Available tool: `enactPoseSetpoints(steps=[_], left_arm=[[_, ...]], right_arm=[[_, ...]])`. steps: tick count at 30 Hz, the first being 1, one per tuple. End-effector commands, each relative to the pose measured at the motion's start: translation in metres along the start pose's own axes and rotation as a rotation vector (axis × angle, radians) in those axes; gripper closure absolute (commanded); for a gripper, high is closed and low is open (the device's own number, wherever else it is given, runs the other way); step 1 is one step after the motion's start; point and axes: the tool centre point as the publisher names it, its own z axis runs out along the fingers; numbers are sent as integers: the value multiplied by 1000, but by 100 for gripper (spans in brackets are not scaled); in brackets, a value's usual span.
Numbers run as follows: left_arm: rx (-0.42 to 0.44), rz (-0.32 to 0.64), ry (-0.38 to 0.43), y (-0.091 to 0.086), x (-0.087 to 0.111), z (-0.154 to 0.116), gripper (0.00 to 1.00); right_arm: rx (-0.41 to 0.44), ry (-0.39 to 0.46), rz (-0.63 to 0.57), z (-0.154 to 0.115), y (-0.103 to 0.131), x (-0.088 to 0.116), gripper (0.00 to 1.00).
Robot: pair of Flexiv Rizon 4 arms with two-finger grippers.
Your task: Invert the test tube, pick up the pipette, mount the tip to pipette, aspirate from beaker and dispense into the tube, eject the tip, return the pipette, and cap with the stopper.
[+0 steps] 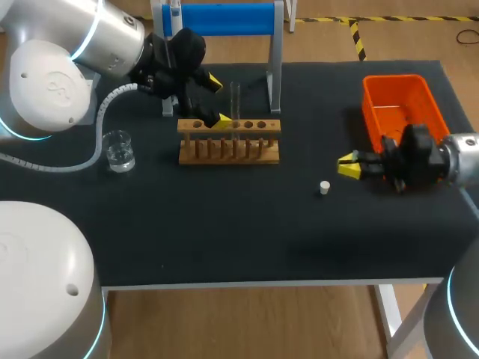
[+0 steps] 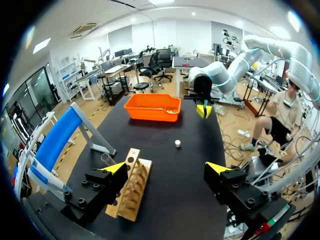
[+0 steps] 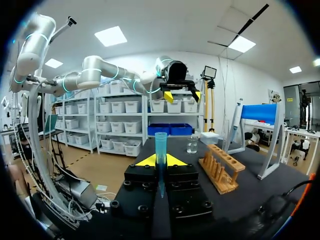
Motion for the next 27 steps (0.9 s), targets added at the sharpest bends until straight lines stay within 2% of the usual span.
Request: enactPoseSetpoints(steps=[1, 27], left_arm=[[-4, -1, 2, -1, 0, -1, 0], [-4, -1, 2, -1, 0, -1, 0]], right_arm=[[-14, -11, 0, -10, -3, 6, 100], [-1, -12, 5, -8, -6, 7, 100]])
